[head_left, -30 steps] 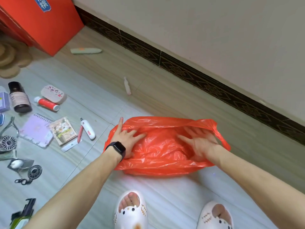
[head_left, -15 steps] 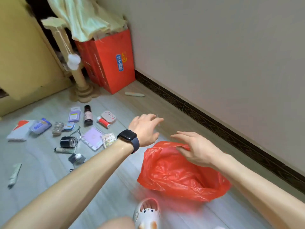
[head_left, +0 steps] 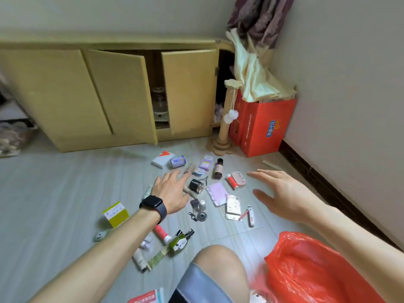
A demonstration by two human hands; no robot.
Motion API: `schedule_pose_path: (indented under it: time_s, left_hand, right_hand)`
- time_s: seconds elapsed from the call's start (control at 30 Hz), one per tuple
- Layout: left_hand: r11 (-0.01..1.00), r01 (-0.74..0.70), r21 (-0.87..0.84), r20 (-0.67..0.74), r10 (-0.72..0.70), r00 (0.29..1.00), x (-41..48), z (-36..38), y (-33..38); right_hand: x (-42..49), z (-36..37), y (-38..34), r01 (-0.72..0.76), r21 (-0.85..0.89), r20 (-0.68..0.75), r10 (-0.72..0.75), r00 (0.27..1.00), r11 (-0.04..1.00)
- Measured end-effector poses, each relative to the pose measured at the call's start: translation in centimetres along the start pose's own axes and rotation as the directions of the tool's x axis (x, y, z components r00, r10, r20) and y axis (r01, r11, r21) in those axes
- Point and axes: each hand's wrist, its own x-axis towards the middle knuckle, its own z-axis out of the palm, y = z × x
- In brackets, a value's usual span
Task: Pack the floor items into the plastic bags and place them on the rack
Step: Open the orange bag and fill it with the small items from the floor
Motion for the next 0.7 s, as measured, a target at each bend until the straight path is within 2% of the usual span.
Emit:
schedule_pose_path:
  time_s: [0.13,0.33,0.53,0.7]
  left_hand:
    - [0.993,0.110,0.031,0.129,-0.113,0.985,-3.5,3.4,-4.8]
    - [0.980,0.197,0.037,0.357,-0.197,0.913,-4.5,11.0,-8.9]
    - [0.980,0.194,0.044,0.544,-0.186,0.818,-3.5,19.7,-9.8]
    - [0.970,0.156,0.188,0.656,-0.242,0.715,-2.7,26.2,-8.8]
  right_hand:
    - [2.4,3.4,-3.9,0.082,0.026,0.090,-0.084,0.992,0.996]
    - [6.3,11.8,-5.7,0.094,0.078,0.255,-0.111,0.960,0.993]
    - [9.1,23.4,-5.5,0.058,0.119,0.465,-0.107,0.879,0.991]
    - [9.7,32.9,-6.6,0.065,0.163,0.575,-0.148,0.805,0.984]
